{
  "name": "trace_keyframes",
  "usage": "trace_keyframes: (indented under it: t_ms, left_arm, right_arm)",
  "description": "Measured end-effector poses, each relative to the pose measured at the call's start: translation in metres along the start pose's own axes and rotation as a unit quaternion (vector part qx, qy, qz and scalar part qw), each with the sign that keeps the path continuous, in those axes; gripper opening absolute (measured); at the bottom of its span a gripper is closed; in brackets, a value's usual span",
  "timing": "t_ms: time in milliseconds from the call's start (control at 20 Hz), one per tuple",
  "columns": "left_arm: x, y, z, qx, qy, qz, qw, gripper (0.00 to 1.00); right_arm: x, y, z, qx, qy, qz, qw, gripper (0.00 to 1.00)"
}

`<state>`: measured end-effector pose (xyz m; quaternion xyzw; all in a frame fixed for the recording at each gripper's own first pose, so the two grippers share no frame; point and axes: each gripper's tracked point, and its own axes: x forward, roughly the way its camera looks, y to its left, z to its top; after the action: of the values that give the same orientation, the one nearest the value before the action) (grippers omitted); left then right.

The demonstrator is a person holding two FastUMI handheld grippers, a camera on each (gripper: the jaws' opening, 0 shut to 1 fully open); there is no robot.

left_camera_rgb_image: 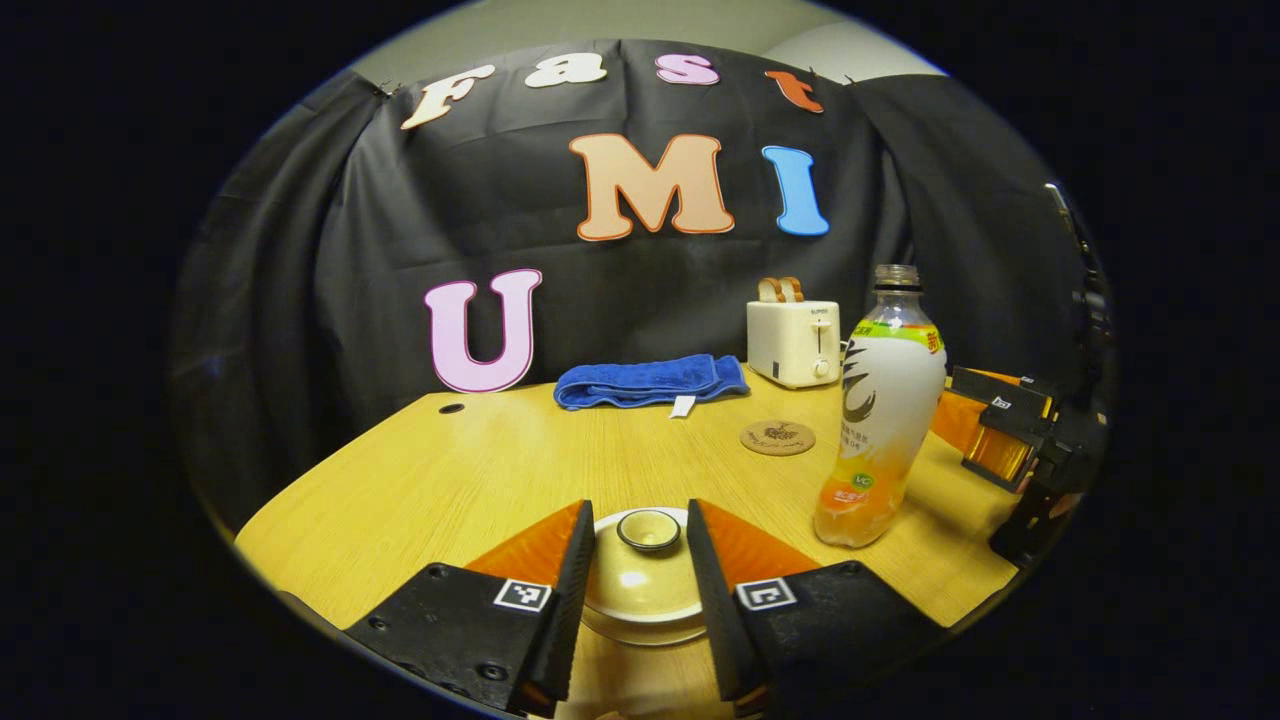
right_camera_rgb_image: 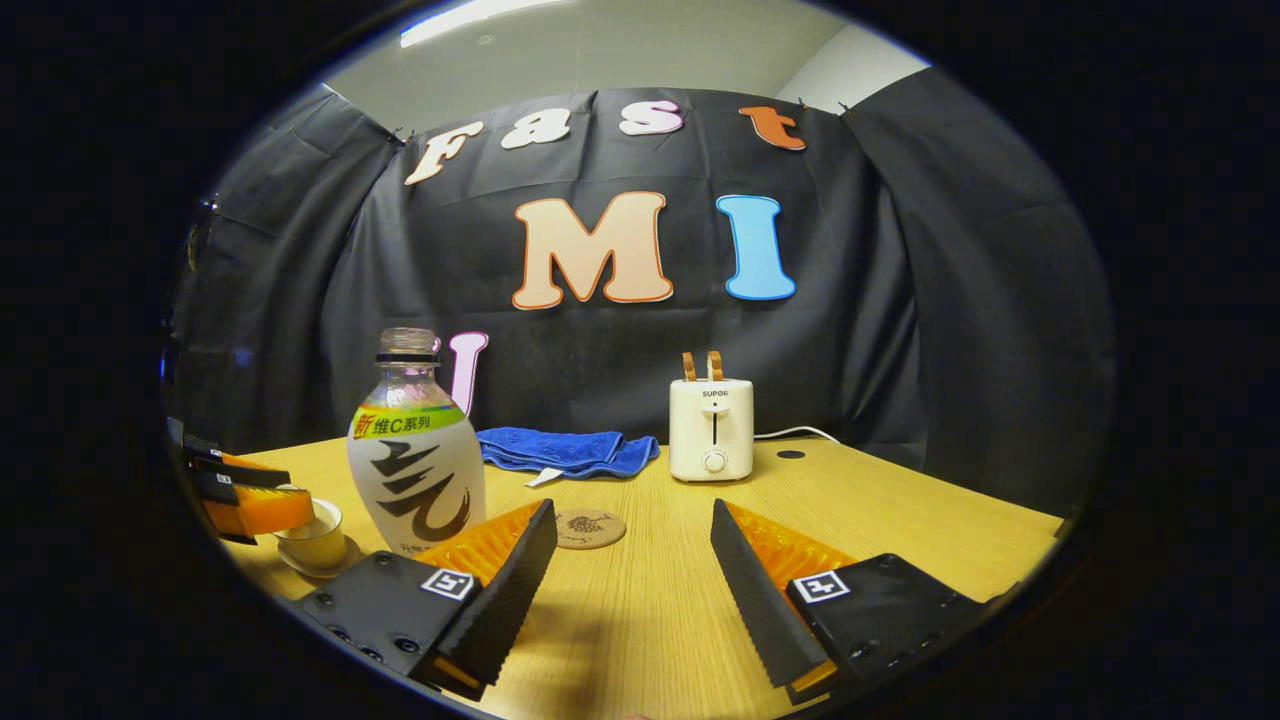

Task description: Open the teacup lid with one hand, grasp the water bottle and pour water into the teacup with the other hand; after pouring, place the water bottle on the coaster and then close the teacup lid.

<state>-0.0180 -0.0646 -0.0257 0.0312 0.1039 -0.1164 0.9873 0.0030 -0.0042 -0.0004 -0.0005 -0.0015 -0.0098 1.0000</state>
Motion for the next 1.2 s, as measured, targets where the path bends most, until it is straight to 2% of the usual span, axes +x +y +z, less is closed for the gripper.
trace_keyframes:
  t_ms: [100, 200, 300, 350, 400, 500, 650, 700, 900, 1050, 1100, 1200]
  left_arm:
    - [0.0, -0.001, 0.0, 0.005, 0.0, 0.0, 1.0, 0.49]
    - [-0.001, 0.0, 0.001, 0.007, -0.002, -0.002, 1.0, 0.42]
    - [0.0, -0.003, 0.001, 0.01, -0.002, -0.004, 1.0, 0.37]
    - [0.0, -0.004, 0.001, 0.012, -0.003, -0.005, 1.0, 0.35]
    - [0.0, -0.004, 0.001, 0.014, -0.003, -0.007, 1.0, 0.29]
    - [0.0, -0.004, 0.002, 0.015, -0.006, -0.009, 1.0, 0.28]
    - [0.001, -0.005, 0.003, 0.011, -0.011, -0.01, 1.0, 0.24]
    - [0.002, -0.005, 0.004, 0.009, -0.011, -0.01, 1.0, 0.24]
    - [-0.001, -0.004, 0.013, 0.007, -0.026, -0.008, 1.0, 0.24]
    - [-0.006, -0.001, 0.021, 0.016, -0.04, -0.003, 0.999, 0.24]
    - [-0.007, 0.001, 0.024, 0.015, -0.044, 0.0, 0.999, 0.24]
    - [-0.01, 0.001, 0.029, 0.012, -0.052, 0.0, 0.999, 0.24]
  right_arm:
    - [0.0, 0.0, 0.0, 0.0, 0.0, 0.0, 1.0, 0.95]
    - [0.0, 0.0, 0.0, 0.0, 0.0, 0.0, 1.0, 1.0]
    - [-0.001, 0.0, 0.0, 0.0, 0.0, 0.0, 1.0, 0.94]
    - [-0.001, 0.0, 0.0, 0.0, 0.0, 0.0, 1.0, 0.94]
    - [0.0, 0.0, 0.0, 0.0, 0.0, 0.0, 1.0, 0.98]
    - [0.001, 0.0, 0.0, 0.0, 0.001, 0.0, 1.0, 0.95]
    - [0.0, -0.002, 0.001, 0.0, 0.0, -0.005, 1.0, 0.95]
    - [0.0, -0.002, 0.0, 0.0, 0.0, -0.005, 1.0, 0.98]
    - [-0.004, -0.005, 0.001, -0.001, -0.001, -0.008, 1.0, 0.95]
    - [-0.011, -0.003, -0.002, 0.002, 0.007, 0.0, 1.0, 0.95]
    - [-0.012, -0.002, -0.003, 0.004, 0.012, 0.002, 1.0, 1.0]
    - [-0.017, 0.001, -0.005, 0.012, 0.02, 0.01, 1.0, 0.99]
